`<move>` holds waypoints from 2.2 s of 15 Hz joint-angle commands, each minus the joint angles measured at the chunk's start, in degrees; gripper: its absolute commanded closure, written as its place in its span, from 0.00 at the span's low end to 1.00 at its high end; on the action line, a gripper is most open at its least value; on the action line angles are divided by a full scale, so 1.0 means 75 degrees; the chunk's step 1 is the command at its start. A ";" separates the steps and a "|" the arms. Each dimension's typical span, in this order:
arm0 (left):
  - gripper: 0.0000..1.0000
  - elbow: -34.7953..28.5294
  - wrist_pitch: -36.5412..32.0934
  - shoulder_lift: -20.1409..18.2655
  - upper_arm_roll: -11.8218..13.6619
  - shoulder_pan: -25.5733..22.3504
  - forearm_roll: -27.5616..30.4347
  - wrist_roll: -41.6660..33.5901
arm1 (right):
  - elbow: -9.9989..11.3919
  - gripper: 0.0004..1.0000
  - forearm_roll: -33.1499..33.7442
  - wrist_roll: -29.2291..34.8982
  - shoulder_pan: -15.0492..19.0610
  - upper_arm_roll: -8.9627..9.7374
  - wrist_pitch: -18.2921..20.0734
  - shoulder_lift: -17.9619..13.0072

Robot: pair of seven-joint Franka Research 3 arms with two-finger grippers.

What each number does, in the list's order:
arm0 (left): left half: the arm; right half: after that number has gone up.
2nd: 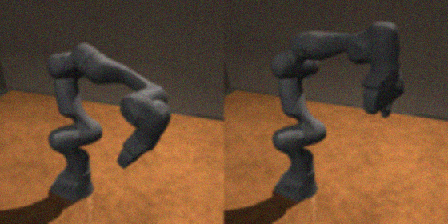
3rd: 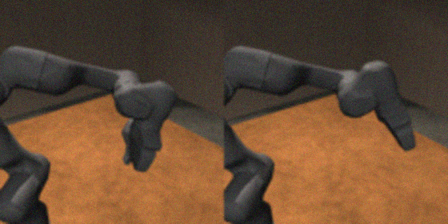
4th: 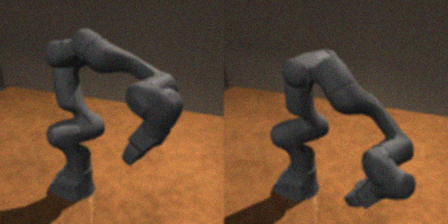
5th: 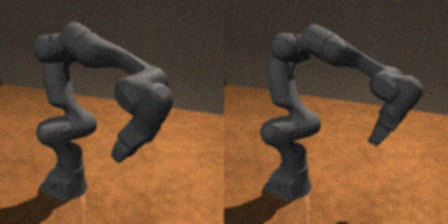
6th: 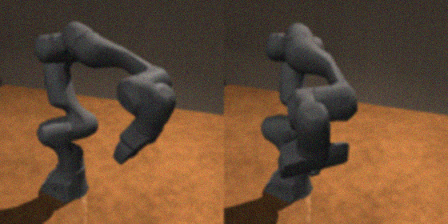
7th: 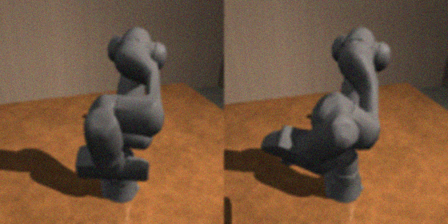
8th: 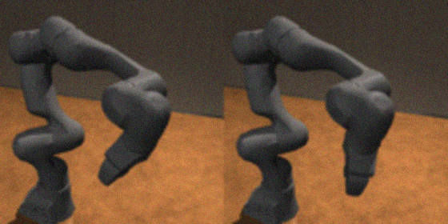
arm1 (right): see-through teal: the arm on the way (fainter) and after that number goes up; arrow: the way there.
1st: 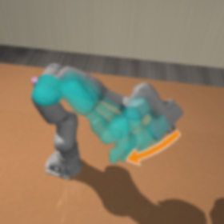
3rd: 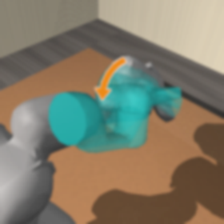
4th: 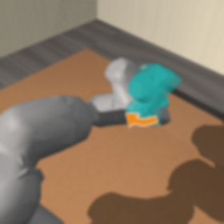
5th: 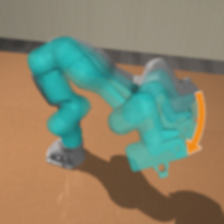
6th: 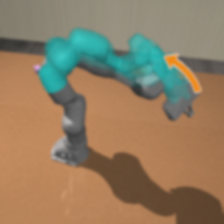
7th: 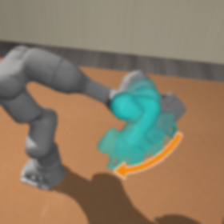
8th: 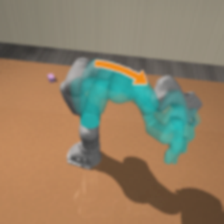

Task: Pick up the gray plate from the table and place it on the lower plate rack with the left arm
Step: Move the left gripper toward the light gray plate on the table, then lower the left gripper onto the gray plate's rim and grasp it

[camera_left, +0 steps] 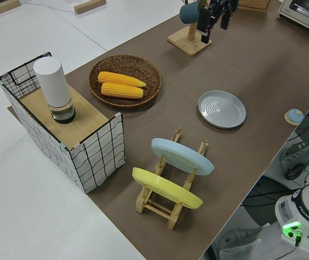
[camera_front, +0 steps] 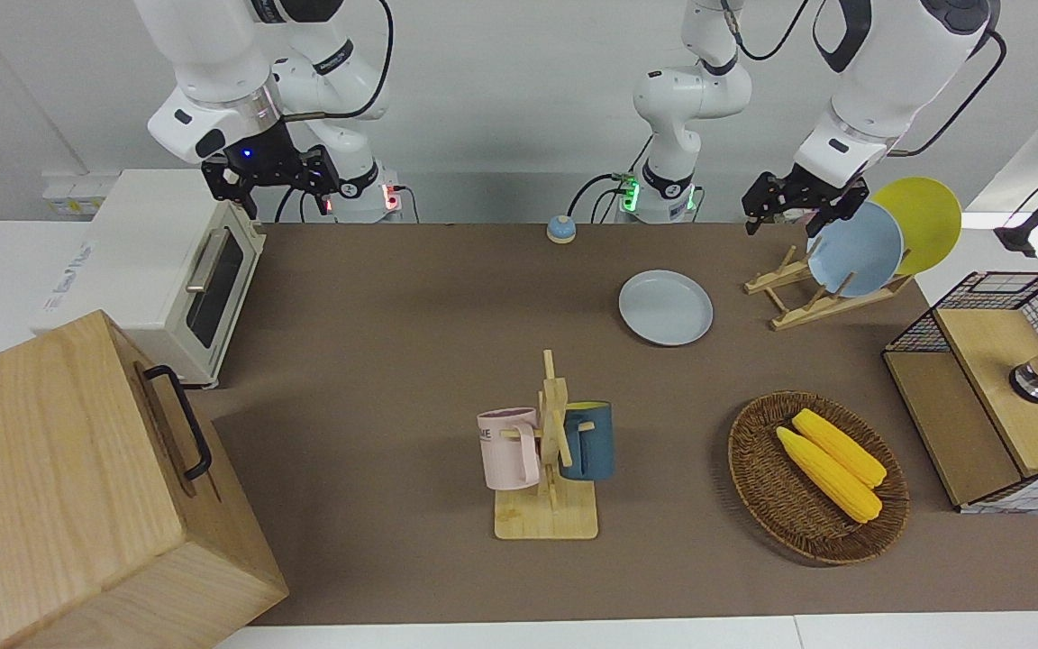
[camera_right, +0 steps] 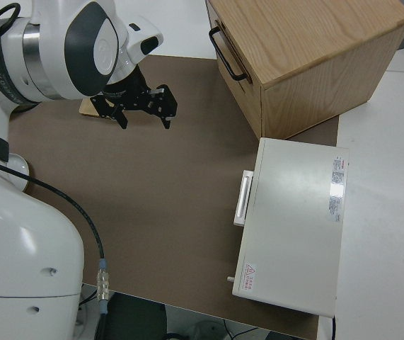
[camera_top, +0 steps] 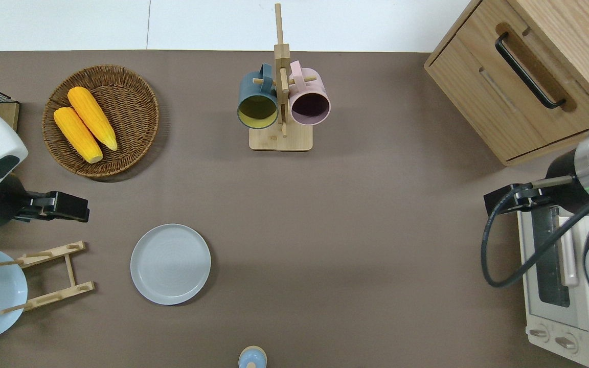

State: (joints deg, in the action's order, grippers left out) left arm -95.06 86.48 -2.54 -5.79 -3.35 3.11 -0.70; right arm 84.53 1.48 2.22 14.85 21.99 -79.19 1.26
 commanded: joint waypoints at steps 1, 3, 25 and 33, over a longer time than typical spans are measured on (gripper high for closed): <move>0.01 -0.0179 -0.0339 -0.0119 0.0033 -0.0033 -0.0028 0.0140 | -0.0055 0.02 0.0049 0.0090 0.0176 0.0162 0.0082 -0.0015; 0.01 -0.0635 -0.0293 -0.0329 0.0045 -0.0033 -0.0028 0.0117 | -0.0055 0.02 0.0049 0.0090 0.0176 0.0162 0.0082 -0.0015; 0.01 -0.7140 0.6526 -0.1397 0.0022 0.0096 0.0194 0.0012 | -0.0055 0.02 0.0049 0.0090 0.0176 0.0162 0.0082 -0.0015; 0.01 -0.7352 0.7207 -0.0881 0.0010 0.0201 0.0242 0.0012 | -0.0044 0.02 0.0049 0.0090 0.0176 0.0150 0.0082 -0.0015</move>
State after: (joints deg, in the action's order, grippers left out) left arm -148.95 137.57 -10.33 -6.08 -2.91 4.05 -0.42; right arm 84.53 1.48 2.22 14.85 21.99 -79.19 1.26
